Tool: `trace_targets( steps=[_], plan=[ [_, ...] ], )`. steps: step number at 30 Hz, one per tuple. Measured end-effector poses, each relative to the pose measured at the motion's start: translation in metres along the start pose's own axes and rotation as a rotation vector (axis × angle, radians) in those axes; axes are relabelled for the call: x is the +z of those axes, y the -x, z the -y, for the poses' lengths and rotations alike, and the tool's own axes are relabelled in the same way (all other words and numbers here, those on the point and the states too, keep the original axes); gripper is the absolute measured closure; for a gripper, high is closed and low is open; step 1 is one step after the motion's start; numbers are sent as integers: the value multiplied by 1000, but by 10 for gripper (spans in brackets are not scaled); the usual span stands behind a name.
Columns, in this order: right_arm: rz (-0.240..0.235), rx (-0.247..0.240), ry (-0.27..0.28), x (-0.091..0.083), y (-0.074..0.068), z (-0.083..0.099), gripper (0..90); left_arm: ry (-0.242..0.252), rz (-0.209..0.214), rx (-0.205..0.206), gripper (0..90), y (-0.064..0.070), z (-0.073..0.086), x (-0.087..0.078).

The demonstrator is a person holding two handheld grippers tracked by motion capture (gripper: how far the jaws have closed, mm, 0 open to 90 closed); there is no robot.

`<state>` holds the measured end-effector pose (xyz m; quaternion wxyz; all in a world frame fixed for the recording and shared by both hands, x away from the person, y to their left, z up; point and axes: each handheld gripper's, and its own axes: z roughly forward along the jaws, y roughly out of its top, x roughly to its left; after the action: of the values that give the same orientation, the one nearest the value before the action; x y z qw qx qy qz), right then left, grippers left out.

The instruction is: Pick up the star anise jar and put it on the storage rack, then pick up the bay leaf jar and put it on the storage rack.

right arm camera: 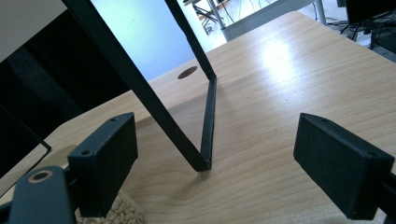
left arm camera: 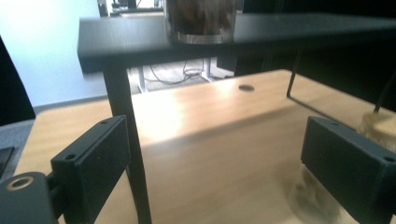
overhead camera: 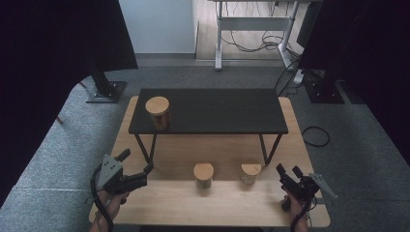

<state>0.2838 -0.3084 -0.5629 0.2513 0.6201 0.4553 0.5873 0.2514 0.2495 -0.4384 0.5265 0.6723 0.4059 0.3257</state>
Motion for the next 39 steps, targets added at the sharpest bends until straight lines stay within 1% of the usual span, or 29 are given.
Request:
trace_targets(
  steps=[3, 5, 7, 10, 12, 16, 19, 23, 25, 29, 31, 33, 37, 39],
  plan=[
    [1, -2, 0, 0, 0, 0, 131, -19, -4, 15, 75, 3, 15, -3],
    [2, -2, 1, 0, -1, 0, 131, -37, 9, 30, 79, 5, 25, -3],
    [3, -3, 0, -1, -1, 0, 131, -52, 19, 36, 84, 6, 32, -2],
    [4, -2, 0, -1, -1, 1, 131, -74, 45, 30, 87, 6, 45, 3],
    [4, -4, 0, -2, -1, 1, 131, -102, 55, 22, 88, 5, 56, 9],
    [8, -5, -2, -2, -2, 1, 131, -146, 75, 6, 90, 3, 71, 18],
    [11, -5, 1, -2, -2, 1, 131, -152, 87, -13, 94, -1, 75, 21],
    [10, -12, -4, -1, -3, 1, 132, -167, 93, -20, 98, -8, 82, 26],
    [12, -15, -4, -1, -3, 1, 131, -169, 95, -33, 98, -9, 84, 28],
    [23, -9, 0, -2, -3, 1, 131, -171, 102, -41, 93, -10, 88, 30],
    [26, -10, -7, -1, -3, 1, 132, -170, 127, -74, 90, -12, 90, 31],
    [35, -22, -6, -1, -4, 1, 131, -175, 138, -97, 91, -14, 93, 32],
    [54, -51, -11, -1, -7, 1, 146, -174, 145, -134, 91, -18, 95, 33],
    [83, -76, -28, -1, -9, 1, 163, -174, 145, -147, 92, -19, 96, 33]
  ],
)
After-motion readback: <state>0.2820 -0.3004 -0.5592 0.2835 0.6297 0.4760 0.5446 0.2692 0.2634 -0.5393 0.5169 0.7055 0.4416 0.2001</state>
